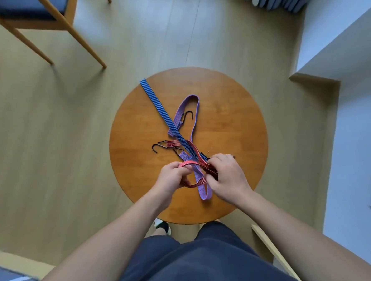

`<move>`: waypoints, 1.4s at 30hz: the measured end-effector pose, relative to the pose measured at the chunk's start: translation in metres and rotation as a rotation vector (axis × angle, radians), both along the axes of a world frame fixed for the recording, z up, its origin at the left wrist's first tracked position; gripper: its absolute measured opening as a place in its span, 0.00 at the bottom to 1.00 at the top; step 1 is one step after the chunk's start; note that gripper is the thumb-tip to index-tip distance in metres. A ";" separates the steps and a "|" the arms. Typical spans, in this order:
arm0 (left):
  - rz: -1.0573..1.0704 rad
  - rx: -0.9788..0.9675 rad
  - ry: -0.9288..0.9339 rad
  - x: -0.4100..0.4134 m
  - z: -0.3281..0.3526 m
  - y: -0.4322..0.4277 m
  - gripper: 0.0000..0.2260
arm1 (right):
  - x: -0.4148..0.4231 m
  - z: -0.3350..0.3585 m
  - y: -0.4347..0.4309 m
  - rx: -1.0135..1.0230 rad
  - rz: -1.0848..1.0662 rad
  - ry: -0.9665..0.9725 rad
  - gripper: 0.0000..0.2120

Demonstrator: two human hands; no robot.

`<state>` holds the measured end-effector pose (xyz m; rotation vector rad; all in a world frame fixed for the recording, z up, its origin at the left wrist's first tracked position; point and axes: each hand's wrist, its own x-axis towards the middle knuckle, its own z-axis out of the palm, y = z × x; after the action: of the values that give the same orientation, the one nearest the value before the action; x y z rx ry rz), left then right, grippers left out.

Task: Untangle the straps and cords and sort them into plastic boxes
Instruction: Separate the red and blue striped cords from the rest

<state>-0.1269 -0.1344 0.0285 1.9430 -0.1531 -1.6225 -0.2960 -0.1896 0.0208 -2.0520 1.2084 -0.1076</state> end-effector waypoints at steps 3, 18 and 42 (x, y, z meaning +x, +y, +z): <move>-0.127 -0.064 -0.018 0.016 0.014 0.006 0.04 | -0.001 0.018 0.009 0.002 -0.098 -0.028 0.09; -0.774 -0.628 -0.441 0.061 0.081 0.013 0.37 | 0.044 0.127 0.052 -0.265 -0.181 -0.367 0.14; -0.429 -0.854 -0.222 0.080 0.242 -0.028 0.18 | 0.047 0.220 0.029 0.096 -0.374 -0.692 0.23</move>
<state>-0.0467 -0.1627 0.2704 1.4363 -1.2063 -1.2429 -0.2492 -0.1607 0.2406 -1.4815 1.0919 -0.8447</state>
